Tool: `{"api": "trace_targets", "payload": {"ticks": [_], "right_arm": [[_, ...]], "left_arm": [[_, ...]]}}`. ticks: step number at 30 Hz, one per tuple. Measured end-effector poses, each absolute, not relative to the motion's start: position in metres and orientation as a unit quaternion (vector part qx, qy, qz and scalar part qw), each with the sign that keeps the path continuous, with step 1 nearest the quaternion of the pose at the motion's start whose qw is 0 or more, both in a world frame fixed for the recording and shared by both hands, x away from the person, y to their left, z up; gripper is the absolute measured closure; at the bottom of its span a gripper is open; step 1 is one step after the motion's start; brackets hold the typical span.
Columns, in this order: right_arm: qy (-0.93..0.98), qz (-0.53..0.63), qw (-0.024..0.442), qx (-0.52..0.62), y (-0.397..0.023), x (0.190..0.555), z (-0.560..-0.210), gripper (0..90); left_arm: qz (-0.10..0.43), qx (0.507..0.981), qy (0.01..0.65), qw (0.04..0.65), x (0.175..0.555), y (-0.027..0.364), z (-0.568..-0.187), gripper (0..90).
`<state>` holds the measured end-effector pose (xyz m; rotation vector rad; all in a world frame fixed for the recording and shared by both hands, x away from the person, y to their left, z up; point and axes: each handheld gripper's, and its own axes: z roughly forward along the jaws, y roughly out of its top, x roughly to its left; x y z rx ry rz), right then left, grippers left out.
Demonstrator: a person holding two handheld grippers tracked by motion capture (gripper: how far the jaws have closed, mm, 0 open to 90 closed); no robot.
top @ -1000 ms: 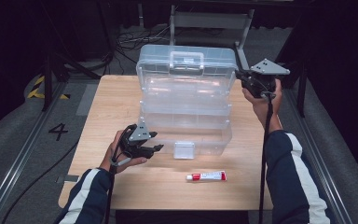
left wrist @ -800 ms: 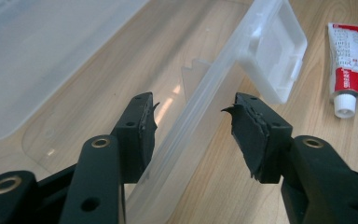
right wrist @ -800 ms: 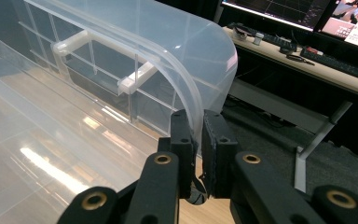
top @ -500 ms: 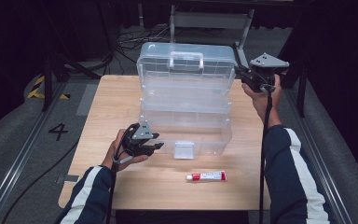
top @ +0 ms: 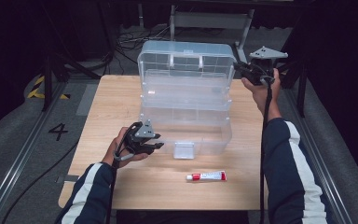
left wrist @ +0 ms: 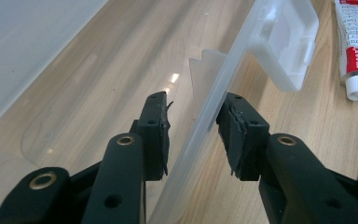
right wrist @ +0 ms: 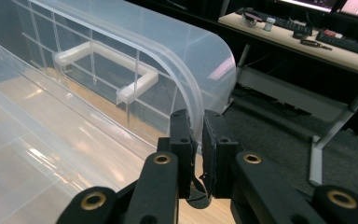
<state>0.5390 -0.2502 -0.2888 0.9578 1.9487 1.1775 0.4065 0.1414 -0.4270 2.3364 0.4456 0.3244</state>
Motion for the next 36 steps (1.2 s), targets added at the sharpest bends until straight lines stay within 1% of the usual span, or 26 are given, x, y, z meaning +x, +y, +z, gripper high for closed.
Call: {"api": "trace_targets", "payload": {"ticks": [29, 36], "right_arm": [[0.742, 0.438, 0.321, 0.394, -0.246, 0.573, -0.291, 83.3], [0.744, 0.432, 0.318, 0.397, -0.246, 0.579, -0.291, 83.1]], "left_arm": [[0.134, 0.911, 0.166, 0.354, 0.407, 0.143, -0.428, 60.8], [0.131, 0.906, 0.169, 0.367, 0.407, 0.145, -0.429, 60.5]]}}
